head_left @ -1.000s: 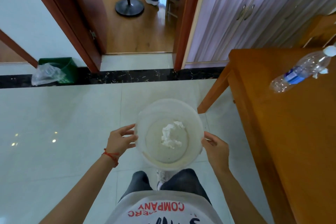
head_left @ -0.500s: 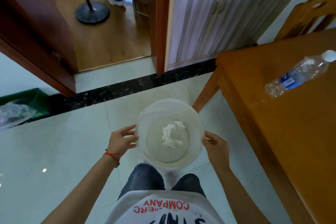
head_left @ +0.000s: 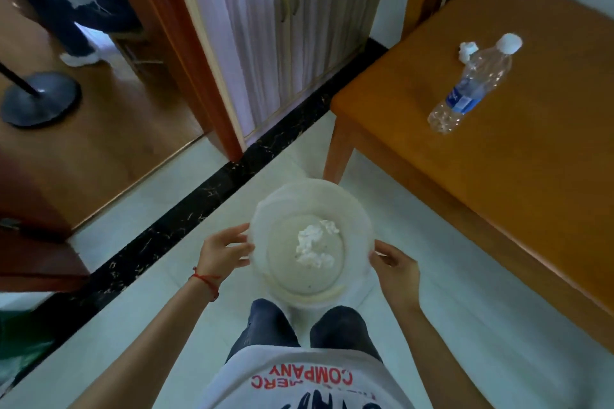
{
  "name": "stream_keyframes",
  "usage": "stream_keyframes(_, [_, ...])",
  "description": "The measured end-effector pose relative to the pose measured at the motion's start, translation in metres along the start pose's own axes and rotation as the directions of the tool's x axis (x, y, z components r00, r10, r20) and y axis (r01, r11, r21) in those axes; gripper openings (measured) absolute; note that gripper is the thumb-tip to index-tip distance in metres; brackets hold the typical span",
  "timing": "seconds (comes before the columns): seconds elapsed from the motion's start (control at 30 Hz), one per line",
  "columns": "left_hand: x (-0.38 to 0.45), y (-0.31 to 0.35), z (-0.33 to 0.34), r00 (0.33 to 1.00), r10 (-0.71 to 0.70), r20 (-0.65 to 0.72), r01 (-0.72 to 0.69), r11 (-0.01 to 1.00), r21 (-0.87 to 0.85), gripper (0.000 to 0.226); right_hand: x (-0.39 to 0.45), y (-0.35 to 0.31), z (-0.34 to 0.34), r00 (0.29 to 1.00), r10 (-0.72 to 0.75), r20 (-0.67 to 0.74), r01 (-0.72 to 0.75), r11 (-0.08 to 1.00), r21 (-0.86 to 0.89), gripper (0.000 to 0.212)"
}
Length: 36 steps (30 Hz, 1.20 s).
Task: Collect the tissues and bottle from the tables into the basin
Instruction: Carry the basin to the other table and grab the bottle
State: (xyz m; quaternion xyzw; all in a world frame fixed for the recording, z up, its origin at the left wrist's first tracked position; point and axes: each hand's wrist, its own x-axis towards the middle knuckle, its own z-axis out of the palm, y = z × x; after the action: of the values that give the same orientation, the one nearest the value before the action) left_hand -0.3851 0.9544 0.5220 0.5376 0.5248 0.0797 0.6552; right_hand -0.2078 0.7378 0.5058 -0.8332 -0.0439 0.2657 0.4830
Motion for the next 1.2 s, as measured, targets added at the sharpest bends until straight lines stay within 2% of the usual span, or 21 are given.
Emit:
stream_keyframes(0.3, [0.035,0.033,0.059,0.976,-0.013,0.218,-0.016,0.991,0.130,0.043,-0.007,0.013,-0.042,0.968,0.118,-0.224,-0.102,0.992,0.078,0.024])
stream_keyframes(0.5, [0.040,0.049,0.106,0.965,-0.018,0.261,-0.026,0.986,0.165,0.047,0.002,0.020,-0.073,0.944,0.151,-0.295,-0.131,0.988,0.085,0.024])
stream_keyframes(0.67, [0.043,0.058,0.133,0.965,-0.005,0.262,-0.043,0.983,0.179,0.047,0.020,0.026,-0.093,0.944,0.153,-0.291,-0.138,0.988,0.072,0.024])
stream_keyframes(0.93, [0.045,0.067,0.152,0.972,0.039,0.231,-0.082,0.981,0.178,0.050,0.049,0.016,-0.114,0.974,0.096,-0.204,-0.101,0.995,-0.013,0.024])
stream_keyframes(1.07, [0.050,0.070,0.152,0.980,0.028,0.196,-0.063,0.983,0.175,0.045,0.084,-0.017,-0.128,0.976,-0.026,-0.215,-0.004,0.990,-0.139,0.042])
stream_keyframes(1.2, [0.052,0.073,0.148,0.982,0.040,0.185,-0.079,0.974,0.210,0.045,0.133,-0.082,-0.140,0.939,-0.155,-0.306,0.139,0.988,-0.073,0.058])
